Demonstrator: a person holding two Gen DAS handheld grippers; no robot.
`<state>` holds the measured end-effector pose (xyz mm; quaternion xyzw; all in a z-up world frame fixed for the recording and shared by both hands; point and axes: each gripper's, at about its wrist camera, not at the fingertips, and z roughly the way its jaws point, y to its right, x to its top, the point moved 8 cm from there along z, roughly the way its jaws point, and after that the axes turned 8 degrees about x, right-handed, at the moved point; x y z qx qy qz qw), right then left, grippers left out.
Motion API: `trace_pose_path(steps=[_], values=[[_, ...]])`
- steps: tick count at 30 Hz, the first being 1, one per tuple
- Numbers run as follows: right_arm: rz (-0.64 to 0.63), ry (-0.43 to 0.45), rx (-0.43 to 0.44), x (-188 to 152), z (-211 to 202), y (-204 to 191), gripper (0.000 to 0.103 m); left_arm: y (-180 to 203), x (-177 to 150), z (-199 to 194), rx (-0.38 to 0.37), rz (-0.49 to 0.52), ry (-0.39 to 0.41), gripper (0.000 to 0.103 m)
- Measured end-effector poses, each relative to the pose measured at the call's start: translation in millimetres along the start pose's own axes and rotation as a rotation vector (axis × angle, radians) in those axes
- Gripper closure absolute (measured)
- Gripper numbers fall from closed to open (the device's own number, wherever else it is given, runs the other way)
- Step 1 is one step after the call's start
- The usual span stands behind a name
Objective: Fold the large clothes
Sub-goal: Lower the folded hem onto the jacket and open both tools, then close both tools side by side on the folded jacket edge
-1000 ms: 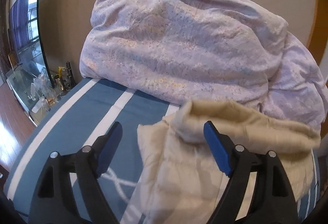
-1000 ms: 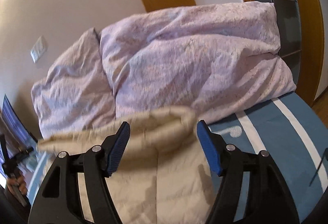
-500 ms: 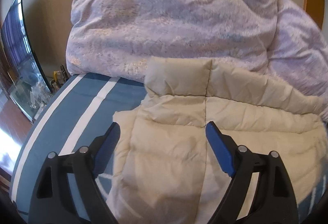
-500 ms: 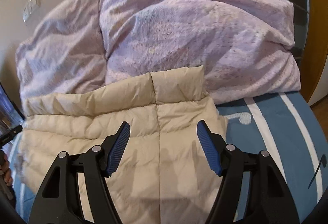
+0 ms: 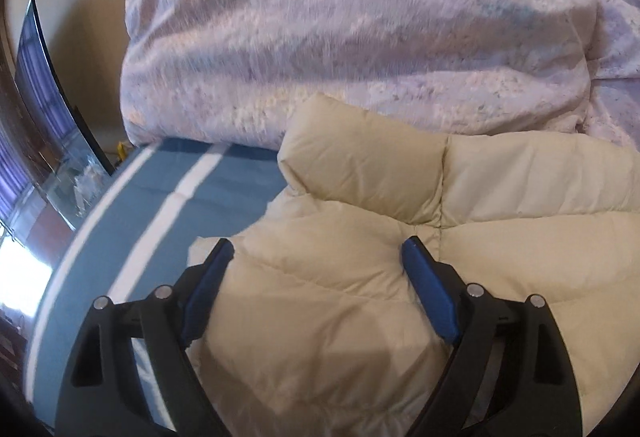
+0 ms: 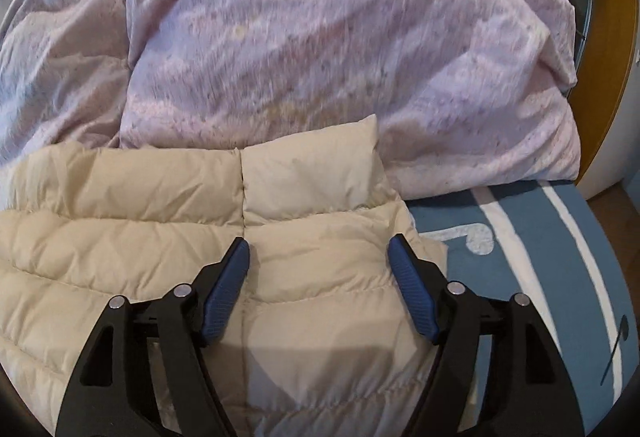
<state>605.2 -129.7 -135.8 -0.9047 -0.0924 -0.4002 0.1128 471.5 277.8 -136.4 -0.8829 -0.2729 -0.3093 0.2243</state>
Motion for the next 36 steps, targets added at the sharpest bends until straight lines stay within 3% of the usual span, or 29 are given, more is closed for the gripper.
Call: trace_pose_path(steps=[17, 36], values=[[0.003, -0.098, 0.005, -13.8, 27.4, 1.2, 0.016, -4.0, -8.3, 33.7, -0.089, -0.067, -0.088, 0.002], [0.032, -0.104, 0.023, -16.6, 31.3, 11.0, 0.012, -2.5, -11.0, 42.2, -0.101, -0.069, -0.110, 0.002]])
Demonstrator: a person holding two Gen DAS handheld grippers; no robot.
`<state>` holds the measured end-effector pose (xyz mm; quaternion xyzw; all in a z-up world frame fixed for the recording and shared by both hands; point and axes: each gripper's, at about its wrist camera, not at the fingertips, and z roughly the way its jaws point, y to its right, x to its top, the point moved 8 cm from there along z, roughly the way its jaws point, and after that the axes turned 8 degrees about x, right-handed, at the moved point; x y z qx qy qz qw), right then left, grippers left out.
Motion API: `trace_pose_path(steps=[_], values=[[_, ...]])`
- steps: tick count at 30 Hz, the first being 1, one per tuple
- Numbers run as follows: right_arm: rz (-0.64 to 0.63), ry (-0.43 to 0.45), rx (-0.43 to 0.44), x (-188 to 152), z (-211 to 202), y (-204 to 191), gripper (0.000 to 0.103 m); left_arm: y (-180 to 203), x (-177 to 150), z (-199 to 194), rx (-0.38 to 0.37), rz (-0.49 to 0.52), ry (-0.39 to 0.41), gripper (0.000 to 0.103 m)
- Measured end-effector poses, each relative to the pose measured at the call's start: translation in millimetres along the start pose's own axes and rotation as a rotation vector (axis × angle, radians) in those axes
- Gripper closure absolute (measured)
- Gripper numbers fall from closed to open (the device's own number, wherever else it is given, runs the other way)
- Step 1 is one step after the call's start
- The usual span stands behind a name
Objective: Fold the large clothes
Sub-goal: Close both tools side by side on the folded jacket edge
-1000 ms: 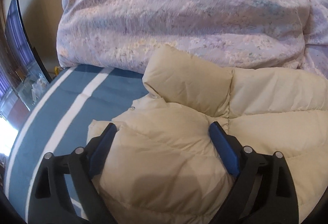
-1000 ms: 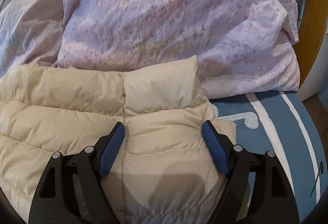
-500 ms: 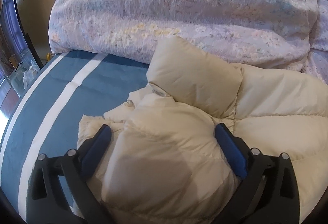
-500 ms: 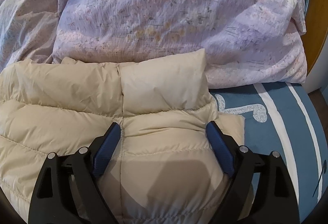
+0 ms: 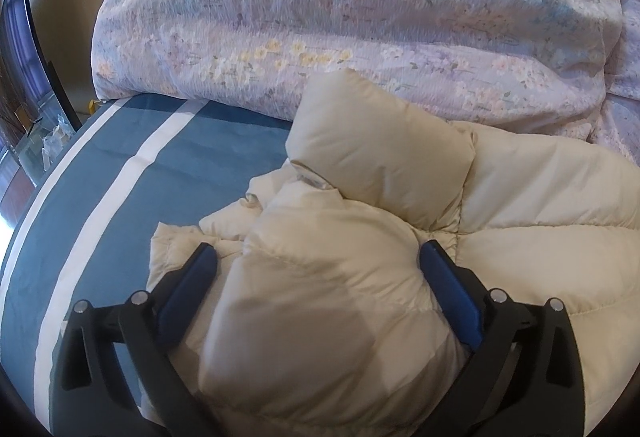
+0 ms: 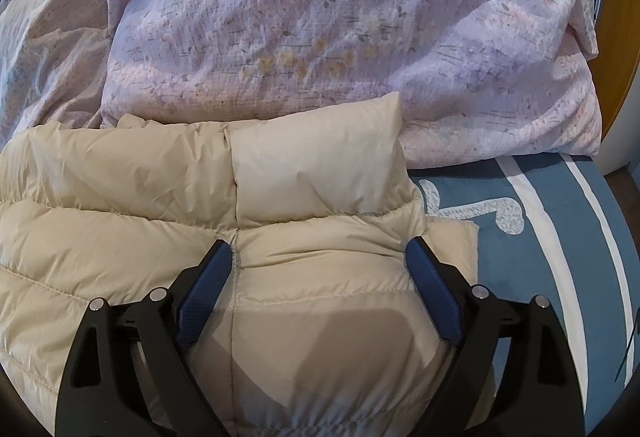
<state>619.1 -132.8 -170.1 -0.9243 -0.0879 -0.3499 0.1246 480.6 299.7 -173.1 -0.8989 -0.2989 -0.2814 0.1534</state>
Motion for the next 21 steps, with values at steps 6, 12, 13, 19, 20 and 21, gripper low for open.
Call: trace_pose_path(steps=[6, 12, 13, 19, 20, 21], values=[[0.012, -0.002, 0.005, 0.6, 1.0, 3.8, 0.012, 0.2, -0.9, 2.4, -0.002, -0.001, -0.004, 0.002], [0.018, -0.016, 0.006, 1.8, 9.8, 6.8, 0.010, -1.2, -1.1, 6.2, -0.008, -0.003, -0.012, 0.002], [0.022, -0.019, 0.010, 1.8, 11.7, 8.0, 0.010, -1.5, -1.2, 6.9, -0.009, -0.005, -0.013, 0.002], [0.020, 0.002, 0.008, 2.9, 13.9, 10.9, 0.009, -3.9, -0.6, 8.7, -0.005, -0.007, -0.014, 0.002], [0.019, 0.002, 0.013, 3.0, 13.5, 10.1, 0.009, -4.4, -0.7, 7.8, -0.003, -0.006, -0.013, 0.002], [0.019, -0.002, 0.025, 3.8, 11.8, 10.3, 0.009, -4.9, -1.5, 5.6, -0.001, -0.006, -0.018, 0.002]])
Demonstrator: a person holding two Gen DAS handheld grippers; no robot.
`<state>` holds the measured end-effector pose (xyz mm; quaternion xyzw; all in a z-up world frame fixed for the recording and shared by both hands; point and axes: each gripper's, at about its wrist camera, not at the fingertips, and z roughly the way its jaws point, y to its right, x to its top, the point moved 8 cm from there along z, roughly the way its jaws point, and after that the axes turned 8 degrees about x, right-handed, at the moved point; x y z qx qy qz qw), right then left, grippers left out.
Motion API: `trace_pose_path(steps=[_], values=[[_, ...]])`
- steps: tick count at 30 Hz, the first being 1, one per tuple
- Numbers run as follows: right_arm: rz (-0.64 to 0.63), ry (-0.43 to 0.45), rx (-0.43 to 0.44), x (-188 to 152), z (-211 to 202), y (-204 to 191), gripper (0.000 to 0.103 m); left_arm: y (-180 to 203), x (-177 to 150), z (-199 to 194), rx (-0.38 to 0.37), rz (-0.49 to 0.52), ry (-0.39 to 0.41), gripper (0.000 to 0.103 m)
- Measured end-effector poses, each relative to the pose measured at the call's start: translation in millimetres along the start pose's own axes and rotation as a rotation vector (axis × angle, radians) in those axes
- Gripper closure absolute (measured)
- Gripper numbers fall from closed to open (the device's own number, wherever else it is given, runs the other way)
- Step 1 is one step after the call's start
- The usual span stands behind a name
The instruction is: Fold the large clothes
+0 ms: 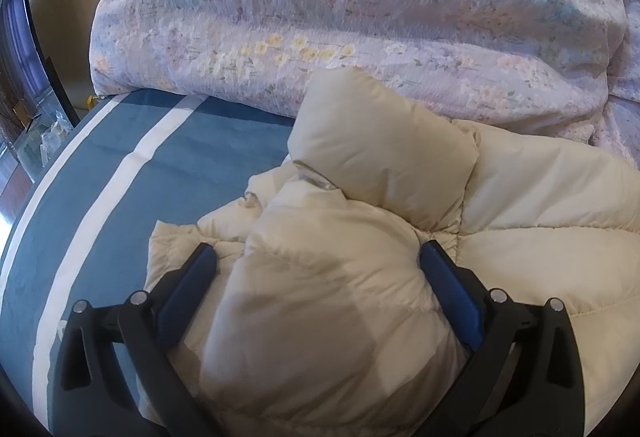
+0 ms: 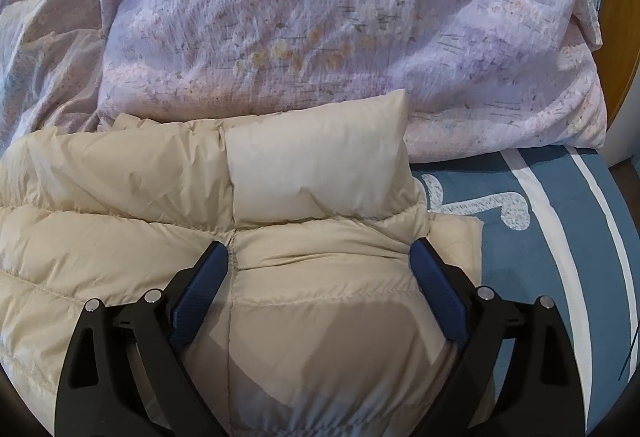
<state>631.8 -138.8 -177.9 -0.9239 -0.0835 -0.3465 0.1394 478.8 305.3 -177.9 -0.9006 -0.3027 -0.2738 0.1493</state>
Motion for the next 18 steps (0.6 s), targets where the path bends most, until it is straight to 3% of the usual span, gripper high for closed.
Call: trace_pose_path(steps=[3, 5, 9, 13, 18], values=[[0.024, -0.016, 0.043, -3.2, -24.2, 2.0, 0.009, -9.8, -9.3, -24.1, -0.033, -0.016, -0.024, 0.002], [0.042, 0.023, 0.069, -7.8, -57.1, 9.3, 0.007, -21.5, -16.7, -47.2, -0.060, -0.017, -0.007, 0.002], [0.121, 0.026, 0.141, -30.5, -94.6, 36.2, 0.001, -51.6, -39.0, -75.8, -0.053, -0.005, 0.007, 0.002], [0.211, -0.038, 0.175, -55.5, -92.0, 58.6, 0.001, -78.0, -64.4, -74.7, -0.101, -0.070, -0.067, 0.003], [0.330, -0.080, 0.349, -80.3, -85.8, 56.2, 0.007, -83.8, -82.0, -67.9, -0.220, -0.175, -0.143, 0.012]])
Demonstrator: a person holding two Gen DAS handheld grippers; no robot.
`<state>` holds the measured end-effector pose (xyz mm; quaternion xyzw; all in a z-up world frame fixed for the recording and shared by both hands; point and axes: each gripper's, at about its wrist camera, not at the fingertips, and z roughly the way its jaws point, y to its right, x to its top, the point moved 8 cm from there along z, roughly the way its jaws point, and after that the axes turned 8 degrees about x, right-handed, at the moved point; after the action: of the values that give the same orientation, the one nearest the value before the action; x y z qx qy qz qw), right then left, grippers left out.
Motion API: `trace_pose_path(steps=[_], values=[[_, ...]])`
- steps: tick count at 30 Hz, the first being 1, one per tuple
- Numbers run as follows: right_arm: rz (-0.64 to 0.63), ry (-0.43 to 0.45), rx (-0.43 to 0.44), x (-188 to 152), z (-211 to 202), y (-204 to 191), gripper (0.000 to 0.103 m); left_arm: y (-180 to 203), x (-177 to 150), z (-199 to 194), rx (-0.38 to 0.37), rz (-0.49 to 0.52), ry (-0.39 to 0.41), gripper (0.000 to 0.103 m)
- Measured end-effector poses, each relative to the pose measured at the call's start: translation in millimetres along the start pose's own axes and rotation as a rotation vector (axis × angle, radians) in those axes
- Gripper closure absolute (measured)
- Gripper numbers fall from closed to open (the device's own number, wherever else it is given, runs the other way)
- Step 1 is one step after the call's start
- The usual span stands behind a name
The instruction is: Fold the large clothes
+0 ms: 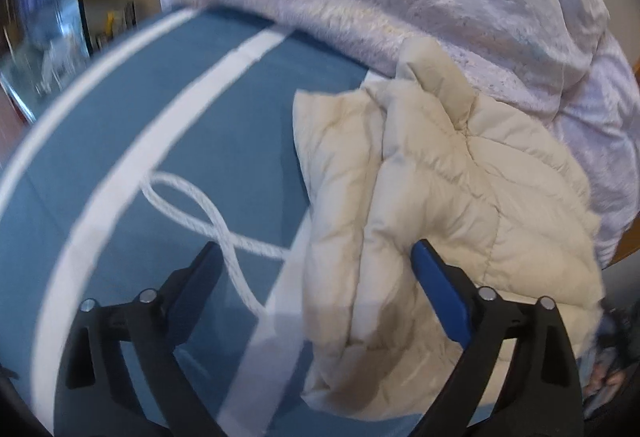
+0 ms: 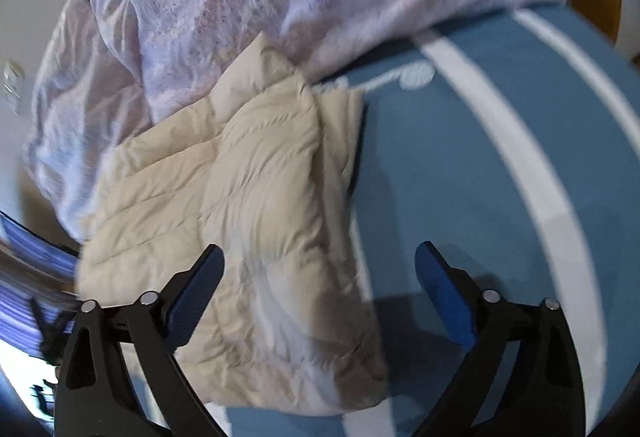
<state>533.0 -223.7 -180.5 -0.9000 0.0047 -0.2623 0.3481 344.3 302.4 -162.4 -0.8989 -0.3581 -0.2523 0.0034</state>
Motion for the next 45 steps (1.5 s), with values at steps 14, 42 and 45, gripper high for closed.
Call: trace_pose_path(steps=[14, 42, 45], values=[[0.053, -0.029, 0.222, -27.0, 4.6, -35.0, 0.084, 28.3, -17.5, -4.9, -0.159, -0.043, -0.017, 0.077], [0.009, -0.099, 0.268, -134.7, -43.5, -71.0, 0.085, -67.7, -74.5, -74.7, -0.155, -0.052, 0.002, 0.071], [-0.033, -0.072, 0.156, -131.2, -48.9, -68.7, 0.069, -72.5, -75.3, -68.8, -0.121, -0.065, -0.004, 0.053]])
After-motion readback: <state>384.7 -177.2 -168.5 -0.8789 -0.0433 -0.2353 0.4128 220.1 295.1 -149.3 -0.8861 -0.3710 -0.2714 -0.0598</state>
